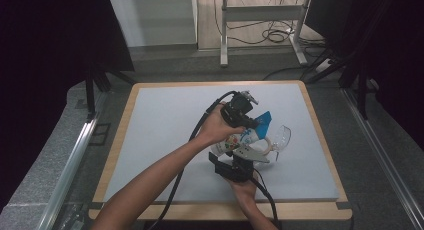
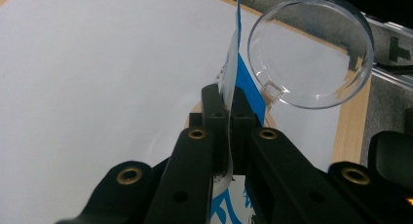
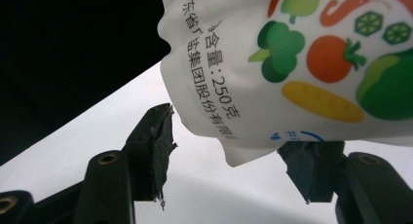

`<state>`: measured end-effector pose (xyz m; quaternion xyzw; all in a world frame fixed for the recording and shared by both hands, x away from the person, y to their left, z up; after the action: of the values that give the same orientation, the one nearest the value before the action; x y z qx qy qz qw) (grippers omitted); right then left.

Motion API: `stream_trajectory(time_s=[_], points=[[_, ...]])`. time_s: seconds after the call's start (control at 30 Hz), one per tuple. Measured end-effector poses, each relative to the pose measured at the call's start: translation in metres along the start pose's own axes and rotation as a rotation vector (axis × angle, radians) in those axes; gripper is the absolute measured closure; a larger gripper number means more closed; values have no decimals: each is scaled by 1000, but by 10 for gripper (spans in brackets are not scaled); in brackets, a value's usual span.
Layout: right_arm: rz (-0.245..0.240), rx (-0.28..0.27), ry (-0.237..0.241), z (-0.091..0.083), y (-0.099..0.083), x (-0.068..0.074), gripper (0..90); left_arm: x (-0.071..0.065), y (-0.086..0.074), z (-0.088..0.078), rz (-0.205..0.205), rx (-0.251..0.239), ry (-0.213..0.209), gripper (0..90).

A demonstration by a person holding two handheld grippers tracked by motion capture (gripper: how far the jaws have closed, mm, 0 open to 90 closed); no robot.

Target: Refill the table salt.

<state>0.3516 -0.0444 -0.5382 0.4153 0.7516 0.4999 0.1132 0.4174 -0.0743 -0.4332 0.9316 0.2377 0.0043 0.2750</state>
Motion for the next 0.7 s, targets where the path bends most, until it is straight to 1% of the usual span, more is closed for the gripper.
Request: stream_trajectory(time_s=[0.03,0.1,0.13,0.2,0.43,0.53,0.7], points=[[9,1,4,0,0,1,400,1,0,0,4,5,2,900],[0,-1,4,0,0,1,400,0,0,2,1,13,8,900],[10,1,11,1,0,2,400,0,0,3,3,14,11,900],[13,-2,15,1,0,2,400,0,0,4,3,15,6,900],[22,-2,38,2,1,4,400,0,-1,6,7,30,11,900],[1,-9,41,1,3,6,400,-1,-1,7,7,33,8,900],[4,-13,44,1,3,6,400,-2,0,9,7,34,6,900]])
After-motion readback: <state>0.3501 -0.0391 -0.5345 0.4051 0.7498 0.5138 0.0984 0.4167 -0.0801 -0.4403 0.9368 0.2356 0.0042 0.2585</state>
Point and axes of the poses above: each handheld gripper's, and its own axes: z roughly forward along the jaws, y roughly out of its top, x roughly to its left, the point moved 8 cm from there along z, roughly forward along the jaws, and after that the axes turned 12 degrees about x, right-handed, at the moved point
